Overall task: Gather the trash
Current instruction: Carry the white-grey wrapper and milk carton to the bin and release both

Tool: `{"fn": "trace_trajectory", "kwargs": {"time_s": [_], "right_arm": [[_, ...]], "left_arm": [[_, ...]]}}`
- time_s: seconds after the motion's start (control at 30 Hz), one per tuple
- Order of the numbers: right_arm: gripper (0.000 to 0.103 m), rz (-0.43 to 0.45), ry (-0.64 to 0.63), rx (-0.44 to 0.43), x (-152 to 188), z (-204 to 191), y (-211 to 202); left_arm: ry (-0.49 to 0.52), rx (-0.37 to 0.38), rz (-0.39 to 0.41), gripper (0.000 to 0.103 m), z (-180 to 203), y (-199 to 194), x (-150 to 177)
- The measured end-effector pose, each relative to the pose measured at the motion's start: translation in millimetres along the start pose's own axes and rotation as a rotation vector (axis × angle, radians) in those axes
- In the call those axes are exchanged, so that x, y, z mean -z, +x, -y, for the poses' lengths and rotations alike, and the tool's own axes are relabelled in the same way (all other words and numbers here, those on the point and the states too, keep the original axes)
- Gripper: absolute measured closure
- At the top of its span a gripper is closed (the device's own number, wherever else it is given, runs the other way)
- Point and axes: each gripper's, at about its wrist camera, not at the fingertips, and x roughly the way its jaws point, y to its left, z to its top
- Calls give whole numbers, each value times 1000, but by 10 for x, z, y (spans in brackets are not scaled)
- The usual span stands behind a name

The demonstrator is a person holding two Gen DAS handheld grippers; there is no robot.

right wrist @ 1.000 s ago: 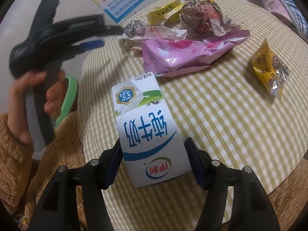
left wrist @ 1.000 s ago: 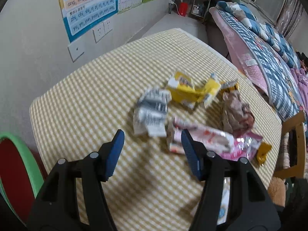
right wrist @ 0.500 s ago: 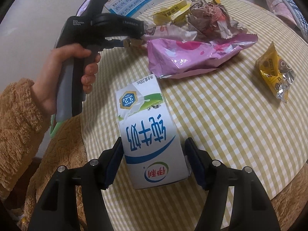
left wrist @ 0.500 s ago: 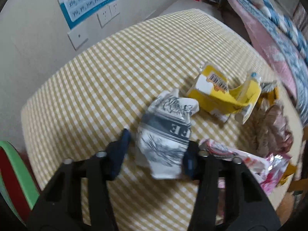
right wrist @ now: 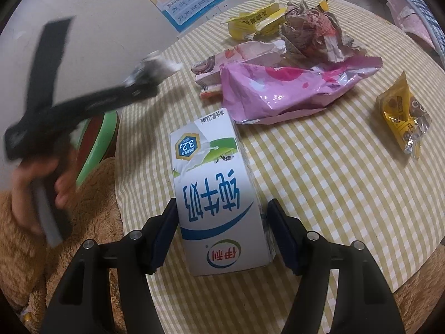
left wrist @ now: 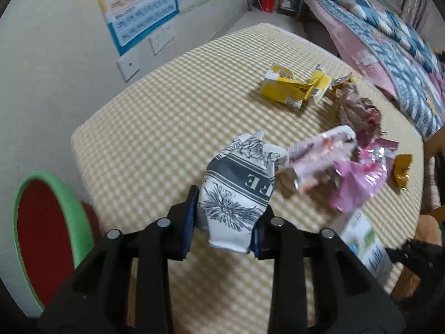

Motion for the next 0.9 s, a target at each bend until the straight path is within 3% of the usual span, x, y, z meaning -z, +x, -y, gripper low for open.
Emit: {"fn": "trace_trajectory", "kwargs": {"time_s": [0.33,0.6,0.63,0.67,0.9], "right_arm": [[39,39,-28,54,-41,-82,-99],[40,-10,-117,188,-30,-271,47],[47,-17,-134,226,-26,-304,69],[48,-18,-141,250,-25,-320,75],[49,4,-65,115,-143,-472,-33]], "left_arm": [[-65,33,65,72,-181,-390,195],[-102,68,84,72,-314,-425,254],[-108,70,84,72,-342,-424,264],[-112,72,86,72,-371,-425,273],[-157,70,117,72,-589,-503,299]]}}
